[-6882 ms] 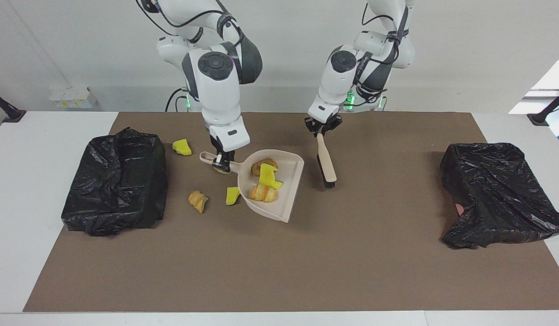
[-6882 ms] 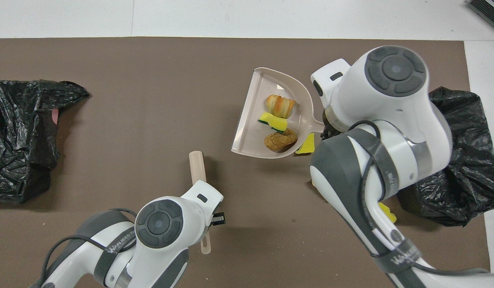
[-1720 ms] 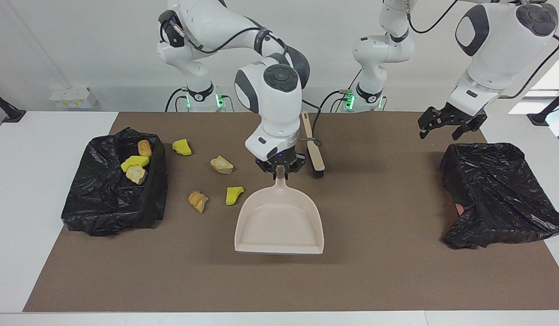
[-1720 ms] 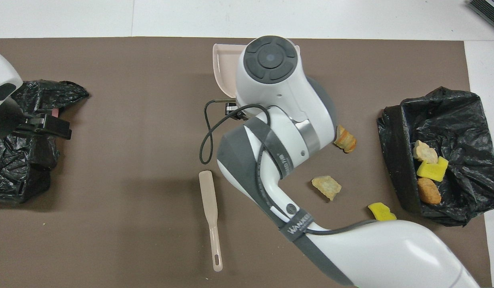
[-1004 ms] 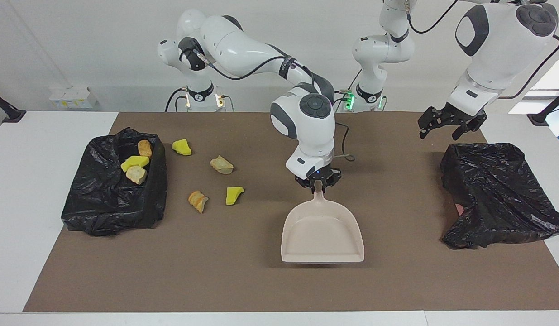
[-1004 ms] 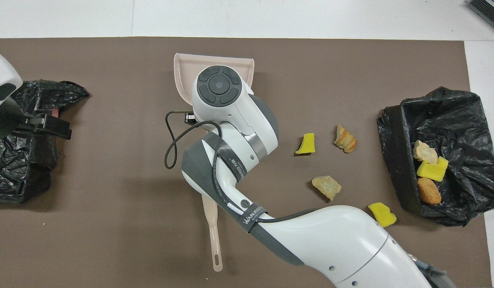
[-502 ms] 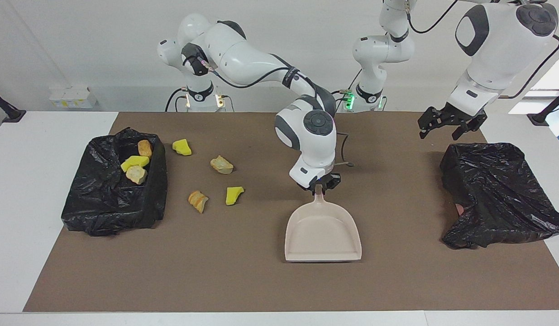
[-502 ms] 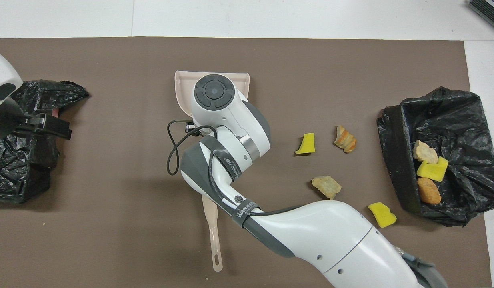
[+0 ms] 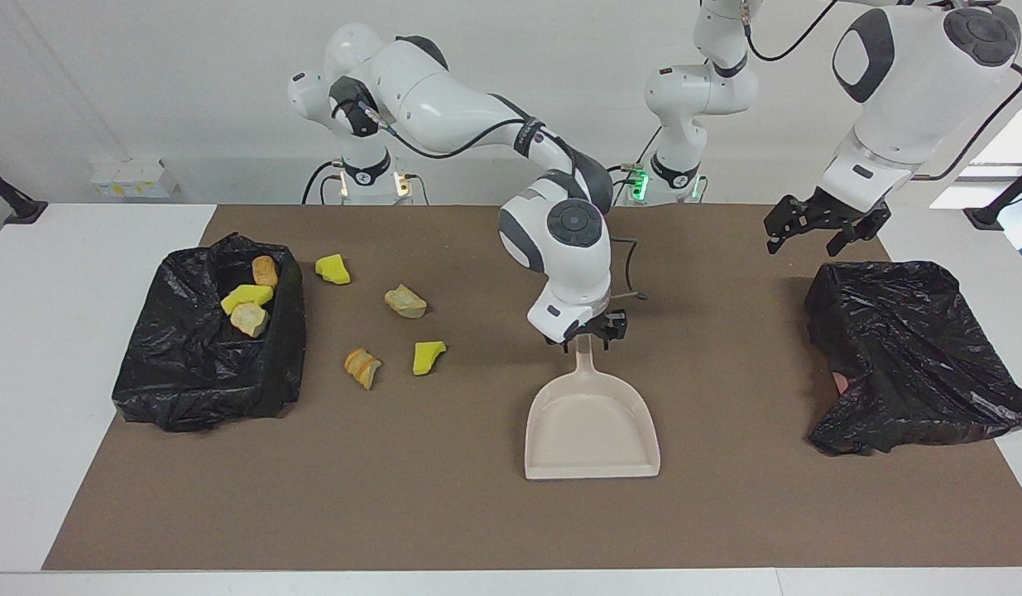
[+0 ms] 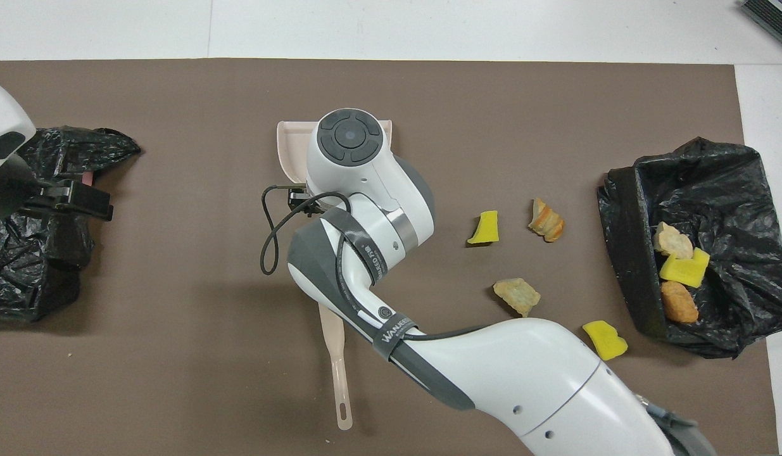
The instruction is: Sweep and dump trash in bin
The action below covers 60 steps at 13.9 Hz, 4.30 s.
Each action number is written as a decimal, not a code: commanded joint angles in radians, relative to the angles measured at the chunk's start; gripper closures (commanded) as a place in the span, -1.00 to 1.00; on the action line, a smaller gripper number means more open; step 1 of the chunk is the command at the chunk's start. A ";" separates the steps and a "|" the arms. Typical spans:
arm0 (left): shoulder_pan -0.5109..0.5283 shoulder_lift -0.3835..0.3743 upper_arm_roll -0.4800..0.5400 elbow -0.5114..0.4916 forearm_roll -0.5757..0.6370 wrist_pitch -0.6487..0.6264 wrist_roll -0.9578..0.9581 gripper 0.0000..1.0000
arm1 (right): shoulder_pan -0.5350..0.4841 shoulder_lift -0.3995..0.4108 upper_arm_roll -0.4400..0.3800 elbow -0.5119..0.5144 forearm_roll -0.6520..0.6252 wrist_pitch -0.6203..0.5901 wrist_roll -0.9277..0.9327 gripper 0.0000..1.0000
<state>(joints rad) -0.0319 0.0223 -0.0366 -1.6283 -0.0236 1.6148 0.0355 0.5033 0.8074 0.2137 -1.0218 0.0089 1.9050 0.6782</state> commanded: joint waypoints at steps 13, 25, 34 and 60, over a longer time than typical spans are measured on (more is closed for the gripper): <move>-0.106 0.010 -0.017 -0.016 -0.001 0.210 -0.155 -1.00 | 0.020 -0.491 0.041 -0.642 0.164 -0.080 0.024 -1.00; -0.381 0.272 -0.016 -0.031 0.002 0.477 -0.345 -1.00 | 0.150 -0.631 0.041 -1.063 0.299 0.221 0.009 -1.00; -0.468 0.306 -0.016 -0.205 0.002 0.617 -0.420 -1.00 | 0.152 -0.628 0.041 -1.060 0.310 0.227 -0.062 1.00; -0.257 0.108 0.047 -0.177 0.109 0.181 0.837 1.00 | -0.256 -1.218 0.033 -1.472 -0.081 -0.300 0.128 1.00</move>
<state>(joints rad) -0.2847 0.1664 0.0171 -1.7610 0.0404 1.7998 0.7874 0.2599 -0.2995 0.2406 -2.3878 -0.0289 1.5981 0.8732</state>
